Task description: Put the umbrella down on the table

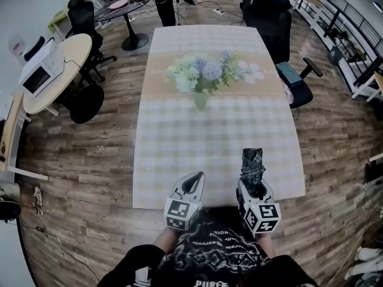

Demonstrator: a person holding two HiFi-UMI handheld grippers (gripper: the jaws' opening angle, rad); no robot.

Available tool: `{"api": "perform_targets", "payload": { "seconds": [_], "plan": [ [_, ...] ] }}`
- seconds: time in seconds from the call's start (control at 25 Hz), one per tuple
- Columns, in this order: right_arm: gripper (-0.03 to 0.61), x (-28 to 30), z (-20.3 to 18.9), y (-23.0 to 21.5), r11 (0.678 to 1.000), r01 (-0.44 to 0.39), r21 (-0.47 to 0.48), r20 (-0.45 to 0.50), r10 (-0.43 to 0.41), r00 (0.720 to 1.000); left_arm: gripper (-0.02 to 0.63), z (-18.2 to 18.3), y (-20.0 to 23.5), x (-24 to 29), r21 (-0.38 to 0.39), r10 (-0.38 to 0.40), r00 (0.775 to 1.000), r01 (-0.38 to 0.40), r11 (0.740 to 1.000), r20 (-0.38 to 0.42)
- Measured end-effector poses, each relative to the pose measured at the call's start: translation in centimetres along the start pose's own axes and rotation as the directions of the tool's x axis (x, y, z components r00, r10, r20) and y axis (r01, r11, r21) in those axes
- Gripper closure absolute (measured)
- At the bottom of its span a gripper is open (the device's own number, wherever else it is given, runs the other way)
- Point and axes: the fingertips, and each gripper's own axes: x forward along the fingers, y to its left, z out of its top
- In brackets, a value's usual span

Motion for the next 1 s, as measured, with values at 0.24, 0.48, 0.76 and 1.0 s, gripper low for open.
{"api": "perform_targets", "payload": {
  "seconds": [0.24, 0.48, 0.76, 1.0],
  "plan": [
    [0.359, 2.3, 2.8, -1.6, 0.999, -0.025, -0.027, -0.010, 0.025, 1.000, 0.594, 1.5, 0.3, 1.7, 0.006, 0.026, 1.000, -0.026, 1.000, 0.010],
    [0.359, 5.3, 3.9, -2.5, 0.997, -0.025, -0.080, -0.046, 0.021, 0.999, 0.594, 1.2, 2.2, 1.8, -0.002, 0.057, 0.998, -0.057, 0.998, 0.002],
    [0.359, 8.0, 5.6, -5.4, 0.989, -0.030, -0.147, -0.106, 0.015, 0.994, 0.594, 1.8, 2.8, 2.2, -0.005, 0.103, 0.995, -0.103, 0.995, 0.006],
    [0.359, 11.0, 5.7, -7.3, 0.974, -0.066, -0.216, -0.151, 0.033, 0.988, 0.594, 2.0, 3.3, 2.2, -0.005, 0.140, 0.990, -0.140, 0.990, 0.014]
  ]
}}
